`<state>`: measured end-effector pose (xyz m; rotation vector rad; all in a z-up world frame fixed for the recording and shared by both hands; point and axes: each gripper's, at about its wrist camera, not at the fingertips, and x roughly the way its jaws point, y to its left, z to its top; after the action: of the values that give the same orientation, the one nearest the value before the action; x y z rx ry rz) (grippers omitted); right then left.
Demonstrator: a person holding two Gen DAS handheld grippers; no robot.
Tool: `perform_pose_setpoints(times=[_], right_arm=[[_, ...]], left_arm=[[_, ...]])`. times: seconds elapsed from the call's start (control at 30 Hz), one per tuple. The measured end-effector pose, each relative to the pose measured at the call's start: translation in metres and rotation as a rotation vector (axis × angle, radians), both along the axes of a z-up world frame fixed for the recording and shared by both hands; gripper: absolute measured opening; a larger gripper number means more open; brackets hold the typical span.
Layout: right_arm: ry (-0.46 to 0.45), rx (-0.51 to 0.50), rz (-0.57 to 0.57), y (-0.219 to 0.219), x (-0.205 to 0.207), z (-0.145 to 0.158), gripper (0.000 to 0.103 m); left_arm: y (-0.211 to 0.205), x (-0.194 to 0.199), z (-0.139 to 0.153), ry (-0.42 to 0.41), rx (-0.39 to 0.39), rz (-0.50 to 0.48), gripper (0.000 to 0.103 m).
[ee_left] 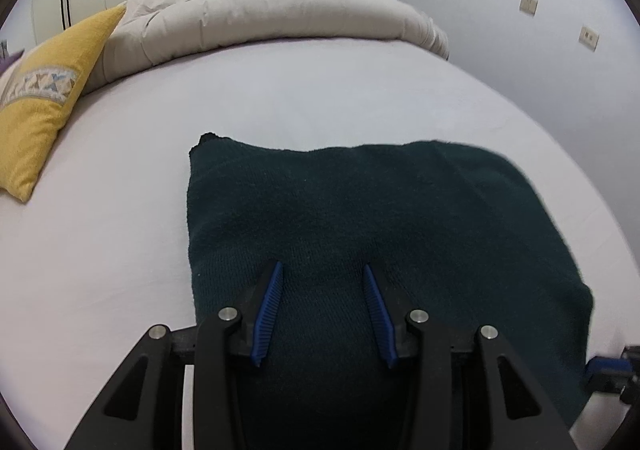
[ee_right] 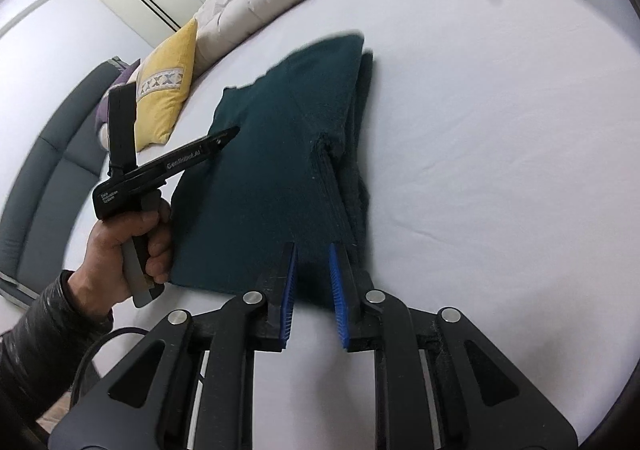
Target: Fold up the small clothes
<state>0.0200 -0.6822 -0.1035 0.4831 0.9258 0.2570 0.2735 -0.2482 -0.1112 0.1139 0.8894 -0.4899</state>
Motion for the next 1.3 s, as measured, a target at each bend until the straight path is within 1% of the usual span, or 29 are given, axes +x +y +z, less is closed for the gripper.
perform_pose_setpoints(times=[0.03, 0.07, 0.1, 0.13, 0.17, 0.2, 0.23, 0.27, 0.3, 0.37, 0.43, 0.5, 0.53, 0.57, 0.6, 0.63, 0.67, 0.73, 0.8, 0.9, 0.93, 1.0, 1.03, 1.07, 1.13, 1.17, 1.23, 1.27, 1.3], right_arm=[[-0.003, -0.058, -0.030, -0.003, -0.003, 0.009, 0.057], [-0.019, -0.075, -0.044, -0.005, -0.004, 0.015, 0.067], [-0.055, -0.071, -0.056, -0.010, -0.005, 0.022, 0.075], [-0.073, -0.057, -0.066, -0.016, -0.002, 0.027, 0.075], [-0.068, -0.046, -0.070, -0.019, 0.002, 0.029, 0.075], [-0.057, -0.028, -0.067, -0.021, 0.010, 0.031, 0.075], [-0.052, 0.001, -0.056, -0.023, 0.018, 0.031, 0.075], [-0.047, 0.028, -0.050, -0.024, 0.029, 0.030, 0.075], [-0.035, 0.045, -0.053, -0.025, 0.039, 0.029, 0.075], [-0.001, 0.108, -0.047, -0.027, 0.062, 0.022, 0.075], [0.036, 0.153, -0.066, -0.031, 0.080, 0.013, 0.075], [0.076, 0.205, -0.050, -0.028, 0.100, 0.000, 0.073], [0.106, 0.211, -0.046, -0.026, 0.109, -0.007, 0.071], [0.139, 0.203, -0.044, -0.020, 0.118, -0.016, 0.067], [0.159, 0.190, -0.041, -0.015, 0.126, -0.021, 0.054], [0.164, 0.176, -0.041, -0.012, 0.131, -0.024, 0.047], [0.167, 0.172, -0.036, -0.010, 0.135, -0.025, 0.045], [0.178, 0.165, -0.027, -0.007, 0.142, -0.025, 0.034], [0.186, 0.117, -0.015, 0.000, 0.149, -0.022, 0.030], [0.199, -0.025, -0.010, 0.018, 0.156, -0.014, 0.027], [0.195, -0.091, -0.006, 0.027, 0.157, -0.009, 0.026], [0.171, -0.276, 0.011, 0.052, 0.158, -0.001, 0.025], [0.151, -0.405, 0.021, 0.070, 0.157, 0.003, 0.023], [0.137, -0.481, 0.028, 0.082, 0.156, 0.007, 0.022], [0.101, -0.589, 0.035, 0.103, 0.151, 0.017, 0.021], [0.086, -0.595, 0.030, 0.107, 0.148, 0.023, 0.020], [0.049, -0.565, 0.021, 0.112, 0.139, 0.041, 0.020], [0.032, -0.547, 0.022, 0.116, 0.131, 0.050, 0.020], [0.036, -0.547, 0.021, 0.122, 0.124, 0.059, 0.019]], left_arm=[[0.008, -0.003, 0.004, 0.011, -0.028, -0.001, 0.046], [0.017, -0.006, 0.009, 0.020, -0.057, 0.003, 0.045], [0.028, -0.013, 0.015, 0.021, -0.085, 0.019, 0.046], [0.041, -0.020, 0.021, 0.003, -0.097, 0.057, 0.049], [0.050, -0.025, 0.025, -0.014, -0.101, 0.092, 0.061], [0.064, -0.030, 0.029, -0.026, -0.125, 0.129, 0.069], [0.073, -0.031, 0.029, -0.018, -0.149, 0.151, 0.070], [0.081, -0.029, 0.027, 0.011, -0.174, 0.172, 0.070], [0.089, -0.023, 0.022, 0.069, -0.204, 0.187, 0.070], [0.093, -0.015, 0.016, 0.140, -0.228, 0.197, 0.070], [0.091, -0.012, 0.012, 0.187, -0.260, 0.183, 0.070], [0.080, -0.007, 0.004, 0.259, -0.270, 0.140, 0.078], [0.071, -0.004, -0.003, 0.307, -0.264, 0.109, 0.078], [0.065, -0.002, -0.010, 0.339, -0.263, 0.092, 0.079], [0.062, -0.001, -0.014, 0.339, -0.264, 0.092, 0.079], [0.061, 0.001, -0.016, 0.336, -0.267, 0.093, 0.079], [0.060, 0.002, -0.018, 0.344, -0.270, 0.096, 0.077], [0.057, 0.005, -0.020, 0.356, -0.272, 0.092, 0.067], [0.053, 0.008, -0.018, 0.365, -0.250, 0.086, 0.058], [0.044, 0.005, -0.012, 0.334, -0.186, 0.082, 0.050], [0.040, 0.003, -0.010, 0.317, -0.161, 0.081, 0.050], [0.036, 0.002, -0.009, 0.300, -0.132, 0.083, 0.045], [0.036, 0.002, -0.007, 0.297, -0.122, 0.084, 0.043], [0.036, 0.001, -0.004, 0.294, -0.114, 0.083, 0.040], [0.037, -0.005, 0.004, 0.277, -0.091, 0.080, 0.036], [0.039, -0.010, 0.010, 0.263, -0.078, 0.078, 0.036], [0.047, -0.028, 0.025, 0.222, -0.049, 0.071, 0.035], [0.052, -0.035, 0.029, 0.209, -0.047, 0.070, 0.035], [0.063, -0.046, 0.038, 0.195, -0.055, 0.075, 0.035]])
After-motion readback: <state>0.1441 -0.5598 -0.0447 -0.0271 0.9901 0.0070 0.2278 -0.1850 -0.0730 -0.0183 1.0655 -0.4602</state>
